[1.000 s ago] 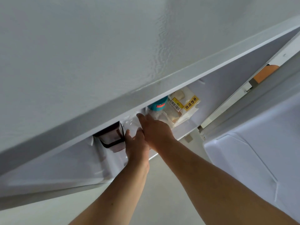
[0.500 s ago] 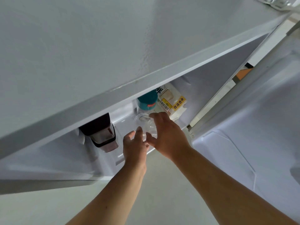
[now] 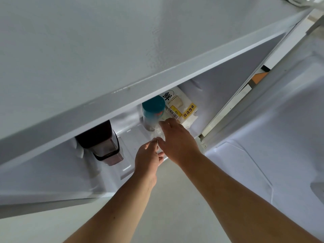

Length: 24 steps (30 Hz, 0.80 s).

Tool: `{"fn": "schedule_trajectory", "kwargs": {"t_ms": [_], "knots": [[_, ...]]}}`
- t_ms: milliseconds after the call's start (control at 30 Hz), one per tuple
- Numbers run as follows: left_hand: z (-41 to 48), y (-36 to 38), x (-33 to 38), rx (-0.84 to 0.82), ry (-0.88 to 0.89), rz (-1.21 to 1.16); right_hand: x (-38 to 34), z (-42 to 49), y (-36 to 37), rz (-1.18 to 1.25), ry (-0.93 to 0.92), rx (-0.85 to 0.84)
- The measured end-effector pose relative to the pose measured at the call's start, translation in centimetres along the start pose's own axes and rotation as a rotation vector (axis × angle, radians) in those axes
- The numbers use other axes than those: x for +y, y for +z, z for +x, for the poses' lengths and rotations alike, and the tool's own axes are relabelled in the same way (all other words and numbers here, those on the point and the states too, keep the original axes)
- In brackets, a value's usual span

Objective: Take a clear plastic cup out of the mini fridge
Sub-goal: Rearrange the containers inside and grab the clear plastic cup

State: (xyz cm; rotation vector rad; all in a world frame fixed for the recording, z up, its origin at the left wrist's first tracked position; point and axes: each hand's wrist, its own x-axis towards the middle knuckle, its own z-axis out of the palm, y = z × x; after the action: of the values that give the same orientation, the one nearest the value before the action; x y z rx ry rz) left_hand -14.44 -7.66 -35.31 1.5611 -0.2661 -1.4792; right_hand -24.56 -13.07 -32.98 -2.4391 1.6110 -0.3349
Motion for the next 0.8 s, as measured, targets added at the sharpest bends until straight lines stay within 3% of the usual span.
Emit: {"fn": "schedule_trajectory", "kwargs": {"t_ms": [367,533,667,800], "knots": [[-1.3,0.3,0.8,0.025,0.025,0.015,0.3,-1.5,-1.3,-0.066,0.004,0.053],[-3.6,-1.2,2.3,0.222,0.212,-0.020,-3.6,-1.3,-3.7,0.156,-0.012,0.216],[-6.3,-3.2,4.4,0.329,0.328,-0.069,-8.3,1.4,-5.0,0.524,0.089,-0.017],[-7.4,-5.0,6.4,0.379,0.216,-0.154,-11.3,3.7,-5.4,0.631,0.134,-0.258]]}}
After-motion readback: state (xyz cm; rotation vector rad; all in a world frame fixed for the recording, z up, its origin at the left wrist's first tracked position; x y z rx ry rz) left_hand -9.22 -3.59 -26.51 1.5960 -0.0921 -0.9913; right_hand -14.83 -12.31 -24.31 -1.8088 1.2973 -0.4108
